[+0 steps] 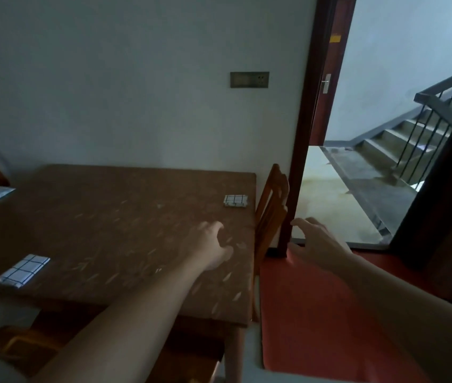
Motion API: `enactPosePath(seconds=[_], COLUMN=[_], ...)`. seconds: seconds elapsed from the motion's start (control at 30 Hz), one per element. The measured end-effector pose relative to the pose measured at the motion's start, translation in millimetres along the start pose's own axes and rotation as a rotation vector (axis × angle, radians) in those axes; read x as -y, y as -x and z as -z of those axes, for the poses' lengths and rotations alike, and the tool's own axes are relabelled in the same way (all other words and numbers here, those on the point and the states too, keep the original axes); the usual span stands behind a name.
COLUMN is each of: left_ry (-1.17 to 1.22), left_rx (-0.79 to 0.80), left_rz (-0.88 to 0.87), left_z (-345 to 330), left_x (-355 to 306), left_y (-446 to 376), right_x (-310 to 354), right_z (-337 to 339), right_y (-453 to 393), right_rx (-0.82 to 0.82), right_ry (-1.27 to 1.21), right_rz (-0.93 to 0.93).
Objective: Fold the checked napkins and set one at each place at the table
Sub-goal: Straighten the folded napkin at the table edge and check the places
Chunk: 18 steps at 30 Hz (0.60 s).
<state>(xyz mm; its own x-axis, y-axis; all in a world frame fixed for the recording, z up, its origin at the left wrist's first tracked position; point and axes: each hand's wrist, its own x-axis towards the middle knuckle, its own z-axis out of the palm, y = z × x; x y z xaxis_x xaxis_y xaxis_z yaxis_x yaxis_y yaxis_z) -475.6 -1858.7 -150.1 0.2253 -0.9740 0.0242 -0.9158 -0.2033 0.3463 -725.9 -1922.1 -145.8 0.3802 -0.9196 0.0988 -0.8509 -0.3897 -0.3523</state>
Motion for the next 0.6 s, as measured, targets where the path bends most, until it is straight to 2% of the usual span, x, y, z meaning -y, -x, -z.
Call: enactPosePath(seconds=[0.13, 0.6], left_ry=[0.089, 0.068], left_rx=[-0.030, -0.014], left_rz=[0.053, 0.327], left_z=[-23.0, -79.6], left_x=[-25.4, -64.7], left_y=[-34.3, -216.9], right_x=[-30.9, -154.2], right_z=[-3.7, 1.0], right_y=[-46.4, -269.9], right_rx=[0.044, 0.151], right_ry=[0.027, 0.155], right_rz=[0.064, 0.285])
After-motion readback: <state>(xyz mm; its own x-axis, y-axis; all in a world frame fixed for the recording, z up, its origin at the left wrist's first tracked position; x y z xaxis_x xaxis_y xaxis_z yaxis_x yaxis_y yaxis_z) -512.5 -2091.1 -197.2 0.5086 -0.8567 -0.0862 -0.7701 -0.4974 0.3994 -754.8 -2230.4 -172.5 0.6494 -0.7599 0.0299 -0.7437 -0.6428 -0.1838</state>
